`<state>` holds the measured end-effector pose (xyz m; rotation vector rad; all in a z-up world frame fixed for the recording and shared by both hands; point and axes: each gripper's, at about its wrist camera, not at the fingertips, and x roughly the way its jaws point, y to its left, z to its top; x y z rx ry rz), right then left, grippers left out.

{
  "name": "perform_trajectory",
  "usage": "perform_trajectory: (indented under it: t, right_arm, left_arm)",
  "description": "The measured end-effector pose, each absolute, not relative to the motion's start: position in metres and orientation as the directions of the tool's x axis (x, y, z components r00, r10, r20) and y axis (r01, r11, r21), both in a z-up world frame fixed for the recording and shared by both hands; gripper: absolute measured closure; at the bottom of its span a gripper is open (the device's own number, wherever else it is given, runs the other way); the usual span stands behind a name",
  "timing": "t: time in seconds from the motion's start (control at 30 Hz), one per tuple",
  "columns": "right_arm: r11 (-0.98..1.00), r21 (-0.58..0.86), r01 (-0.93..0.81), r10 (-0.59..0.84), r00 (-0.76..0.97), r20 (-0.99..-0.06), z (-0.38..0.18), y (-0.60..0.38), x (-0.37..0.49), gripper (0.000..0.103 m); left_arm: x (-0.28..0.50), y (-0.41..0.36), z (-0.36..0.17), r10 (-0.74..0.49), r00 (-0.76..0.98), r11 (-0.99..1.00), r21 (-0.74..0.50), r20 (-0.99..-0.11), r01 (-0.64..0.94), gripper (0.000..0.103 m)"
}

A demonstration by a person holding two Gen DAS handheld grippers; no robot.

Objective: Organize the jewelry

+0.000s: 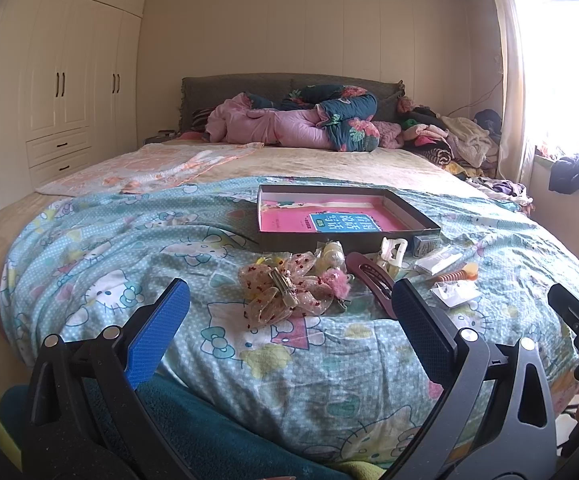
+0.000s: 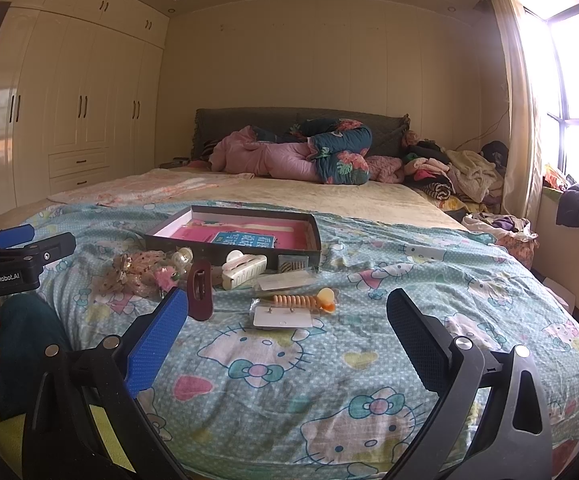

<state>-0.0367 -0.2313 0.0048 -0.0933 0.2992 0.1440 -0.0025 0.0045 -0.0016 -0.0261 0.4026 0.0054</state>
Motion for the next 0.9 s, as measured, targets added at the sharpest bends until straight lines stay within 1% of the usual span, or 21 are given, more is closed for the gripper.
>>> perform_trajectory:
  t: [0.17,0.47,0.67,0.9]
  right_arm:
    - [0.986,-0.068,-0.154,0.127,0.944,-0.305,0.011,-0.239,-0.039,0.006]
    - [0.981,-0.073,-0.177,0.145,0.935,-0.322,0.002,-0.227,-0.031,0.006]
    - [0.968,-0.087,-0.235,0.191,0.918,-0.349,0.002,-0.216,-0.024,0.006]
    - [0.942,-0.105,-0.318,0.254,0.882,-0.398,0.0,-0.197,-0.009,0.006]
  left_arm:
    - [0.001,0.006,0.002,-0.001,0.918,1.0,-0.022,-0.398,-0.008,0.01]
    - [0.006,0.008,-0.003,0.003,0.908,0.999,-0.031,-0.42,-0.017,0.011]
    - [0.009,0.021,-0.003,0.019,0.904,0.998,-0.046,-0.427,-0.043,0.011]
    - [0.019,0.04,-0.01,0.027,0.881,0.994,-0.083,-0.471,-0.075,0.011]
